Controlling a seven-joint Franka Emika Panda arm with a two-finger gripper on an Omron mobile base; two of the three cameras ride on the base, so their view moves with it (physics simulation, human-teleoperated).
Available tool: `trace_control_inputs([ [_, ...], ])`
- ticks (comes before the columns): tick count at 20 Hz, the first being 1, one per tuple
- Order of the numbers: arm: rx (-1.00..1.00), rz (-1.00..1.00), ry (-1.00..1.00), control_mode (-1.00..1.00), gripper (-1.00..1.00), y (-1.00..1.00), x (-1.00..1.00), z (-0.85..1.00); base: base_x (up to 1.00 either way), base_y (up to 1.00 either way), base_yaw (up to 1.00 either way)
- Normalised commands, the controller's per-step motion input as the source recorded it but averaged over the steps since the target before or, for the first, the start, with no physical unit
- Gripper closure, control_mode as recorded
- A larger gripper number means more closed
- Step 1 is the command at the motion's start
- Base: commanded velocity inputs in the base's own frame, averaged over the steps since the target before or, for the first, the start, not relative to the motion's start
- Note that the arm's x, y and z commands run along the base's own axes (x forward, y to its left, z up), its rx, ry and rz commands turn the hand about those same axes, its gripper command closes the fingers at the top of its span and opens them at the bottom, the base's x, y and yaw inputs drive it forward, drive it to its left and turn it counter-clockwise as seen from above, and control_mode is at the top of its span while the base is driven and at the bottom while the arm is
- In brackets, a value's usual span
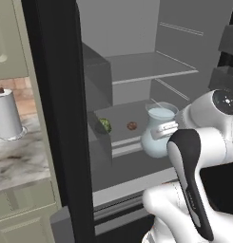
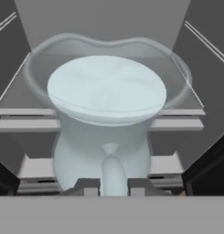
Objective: Move the artichoke and walnut from the top shelf to the second highest shelf to make space. Then, place the pitcher from the counter on the cleared top shelf.
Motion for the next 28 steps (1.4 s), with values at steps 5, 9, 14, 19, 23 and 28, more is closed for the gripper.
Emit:
trace_control_inputs([
  [5,0.0,0.0,0.0,1.0,1.0,0.0,0.0,0.0,0.2,0.17,0.07],
  [9,0.0,0.07,-0.12,-1.0,1.0,0.0,0.0,0.21,0.0,0.0,0.0],
  [14,0.0,0.03,-0.11,-1.0,1.0,0.0,0.0,0.6,0.0,0.0,0.0],
  [19,0.0,0.0,-0.01,-1.0,1.0,0.0,0.02,0.87,0.0,0.0,0.0],
  [23,0.0,0.0,-0.01,-1.0,1.0,0.0,0.03,0.85,0.0,0.0,0.0],
  [28,0.0,0.0,-0.05,-1.0,1.0,0.0,0.0,0.48,0.0,0.0,0.0],
])
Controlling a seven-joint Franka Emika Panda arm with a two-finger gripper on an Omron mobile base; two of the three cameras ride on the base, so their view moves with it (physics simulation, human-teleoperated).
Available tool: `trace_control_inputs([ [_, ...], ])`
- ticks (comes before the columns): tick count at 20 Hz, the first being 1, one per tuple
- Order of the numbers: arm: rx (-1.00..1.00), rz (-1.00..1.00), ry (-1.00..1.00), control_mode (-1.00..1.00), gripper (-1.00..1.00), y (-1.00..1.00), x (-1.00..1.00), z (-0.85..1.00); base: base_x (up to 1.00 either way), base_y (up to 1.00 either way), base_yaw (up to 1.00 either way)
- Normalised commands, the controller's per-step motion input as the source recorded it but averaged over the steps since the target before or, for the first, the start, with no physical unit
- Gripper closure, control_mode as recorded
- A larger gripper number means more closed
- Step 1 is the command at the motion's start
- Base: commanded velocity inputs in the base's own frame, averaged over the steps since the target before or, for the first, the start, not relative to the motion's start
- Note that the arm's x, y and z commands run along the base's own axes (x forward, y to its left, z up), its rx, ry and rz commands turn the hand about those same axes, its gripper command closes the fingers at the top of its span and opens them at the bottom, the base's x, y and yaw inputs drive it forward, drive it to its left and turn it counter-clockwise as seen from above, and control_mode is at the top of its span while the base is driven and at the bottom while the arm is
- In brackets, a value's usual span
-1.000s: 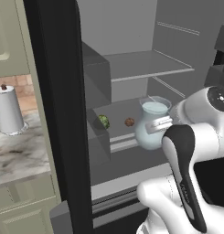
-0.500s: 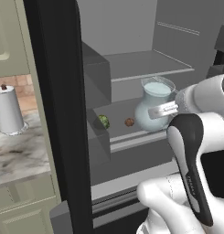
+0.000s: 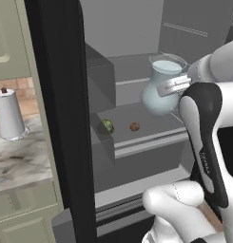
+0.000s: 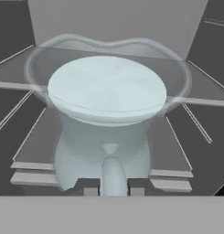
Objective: Move the artichoke and walnut from the top shelf to the second highest shelf to make space. Then, place the pitcher from the counter on the cleared top shelf.
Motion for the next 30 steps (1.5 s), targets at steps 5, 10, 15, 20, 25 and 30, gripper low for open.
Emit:
trace_control_inputs([
  [5,0.0,0.0,-0.01,-1.0,1.0,0.0,0.26,0.05,0.0,0.0,0.0],
  [10,0.0,0.0,-0.09,-1.0,1.0,-0.03,0.54,0.0,0.0,0.0,0.0],
  [15,0.0,0.0,-0.1,-1.0,1.0,0.0,0.66,0.0,0.0,0.0,0.0],
  [20,0.0,0.0,-0.02,-1.0,1.0,0.0,0.74,0.02,0.0,0.0,0.0],
  [25,0.0,0.0,0.02,-1.0,1.0,0.0,0.79,0.13,0.0,0.0,0.0],
  [30,0.0,0.0,0.05,-1.0,1.0,0.0,0.83,0.21,0.0,0.0,0.0],
])
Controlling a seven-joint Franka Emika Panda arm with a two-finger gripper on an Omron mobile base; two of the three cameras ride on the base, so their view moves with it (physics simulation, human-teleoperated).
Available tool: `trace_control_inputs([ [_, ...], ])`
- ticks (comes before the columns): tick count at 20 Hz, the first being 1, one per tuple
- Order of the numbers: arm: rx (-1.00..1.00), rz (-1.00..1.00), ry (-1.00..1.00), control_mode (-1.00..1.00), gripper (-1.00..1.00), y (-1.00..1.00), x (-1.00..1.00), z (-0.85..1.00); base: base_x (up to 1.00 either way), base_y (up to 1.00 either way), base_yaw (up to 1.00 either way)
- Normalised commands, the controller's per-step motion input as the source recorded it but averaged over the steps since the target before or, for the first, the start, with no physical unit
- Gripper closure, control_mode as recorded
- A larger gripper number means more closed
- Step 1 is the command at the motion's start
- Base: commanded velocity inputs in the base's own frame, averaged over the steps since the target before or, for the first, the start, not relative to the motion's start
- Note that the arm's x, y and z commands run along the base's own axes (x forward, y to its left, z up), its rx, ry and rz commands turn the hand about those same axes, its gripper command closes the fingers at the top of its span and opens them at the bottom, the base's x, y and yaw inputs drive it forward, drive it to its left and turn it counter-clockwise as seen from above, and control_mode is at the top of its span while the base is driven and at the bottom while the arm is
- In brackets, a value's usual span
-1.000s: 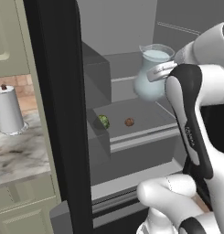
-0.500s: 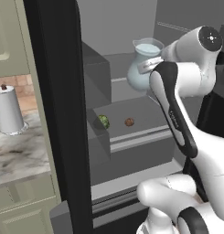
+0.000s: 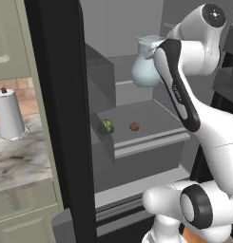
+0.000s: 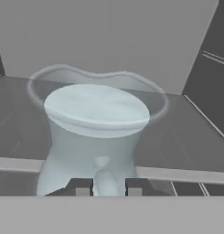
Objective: Move the artichoke and walnut from the top shelf to the second highest shelf to make space. Then, place the pitcher from the counter on the cleared top shelf.
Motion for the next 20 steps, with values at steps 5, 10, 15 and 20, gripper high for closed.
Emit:
trace_control_inputs([
  [5,0.0,0.0,-0.03,-1.0,1.0,0.0,0.59,0.06,0.0,0.0,0.0],
  [10,-0.03,0.0,-0.42,-1.0,1.0,0.01,-0.15,-0.2,0.0,0.0,0.0],
  [15,-0.04,0.0,-0.54,-1.0,1.0,0.04,-0.28,-0.14,0.0,0.0,0.0],
  [20,0.0,0.0,-0.27,-1.0,1.0,0.0,0.09,0.03,0.0,0.0,0.0],
])
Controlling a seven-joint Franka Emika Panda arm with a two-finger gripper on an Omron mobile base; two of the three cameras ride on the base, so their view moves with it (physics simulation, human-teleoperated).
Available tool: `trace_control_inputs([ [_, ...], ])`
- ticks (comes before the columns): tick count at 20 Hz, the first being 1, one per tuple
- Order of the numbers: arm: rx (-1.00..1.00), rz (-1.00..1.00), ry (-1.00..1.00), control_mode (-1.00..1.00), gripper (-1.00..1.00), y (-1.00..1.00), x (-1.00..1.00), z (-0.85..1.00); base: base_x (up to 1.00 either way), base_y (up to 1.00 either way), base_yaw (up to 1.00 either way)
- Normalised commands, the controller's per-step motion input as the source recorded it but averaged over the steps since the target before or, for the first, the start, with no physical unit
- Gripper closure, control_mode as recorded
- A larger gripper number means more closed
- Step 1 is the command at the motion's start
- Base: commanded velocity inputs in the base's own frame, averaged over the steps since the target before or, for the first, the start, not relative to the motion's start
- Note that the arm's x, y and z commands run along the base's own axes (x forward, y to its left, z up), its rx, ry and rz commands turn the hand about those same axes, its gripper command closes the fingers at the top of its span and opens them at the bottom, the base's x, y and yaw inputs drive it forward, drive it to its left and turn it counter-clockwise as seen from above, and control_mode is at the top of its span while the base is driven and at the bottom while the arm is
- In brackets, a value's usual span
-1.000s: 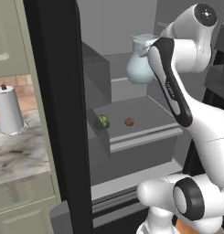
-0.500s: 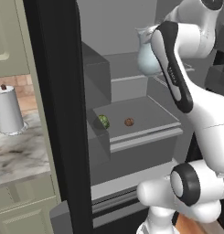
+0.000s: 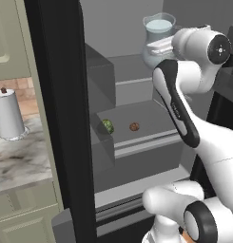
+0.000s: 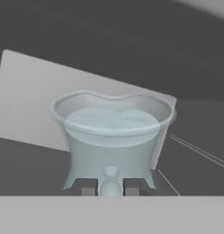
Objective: Move the artichoke and walnut from the top shelf to the second highest shelf to make space. Then, place the pitcher from the counter on the cleared top shelf.
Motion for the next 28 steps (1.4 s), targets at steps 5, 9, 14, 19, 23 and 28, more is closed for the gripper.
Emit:
trace_control_inputs([
  [5,0.08,0.0,-0.03,-1.0,1.0,0.0,0.48,0.19,0.0,0.0,0.0],
  [9,0.13,0.0,0.0,-1.0,1.0,0.0,0.52,0.4,0.0,0.0,0.0],
  [14,0.11,0.0,0.13,-1.0,1.0,0.0,0.38,0.56,0.0,0.0,0.0],
  [19,0.04,0.03,0.24,-1.0,1.0,0.0,0.21,0.15,0.0,0.0,0.0],
  [23,0.0,0.09,0.12,-1.0,1.0,0.01,0.4,-0.36,0.0,0.0,0.0],
  [28,0.0,0.12,0.0,-1.0,1.0,0.02,0.44,-0.73,0.0,0.0,0.0],
])
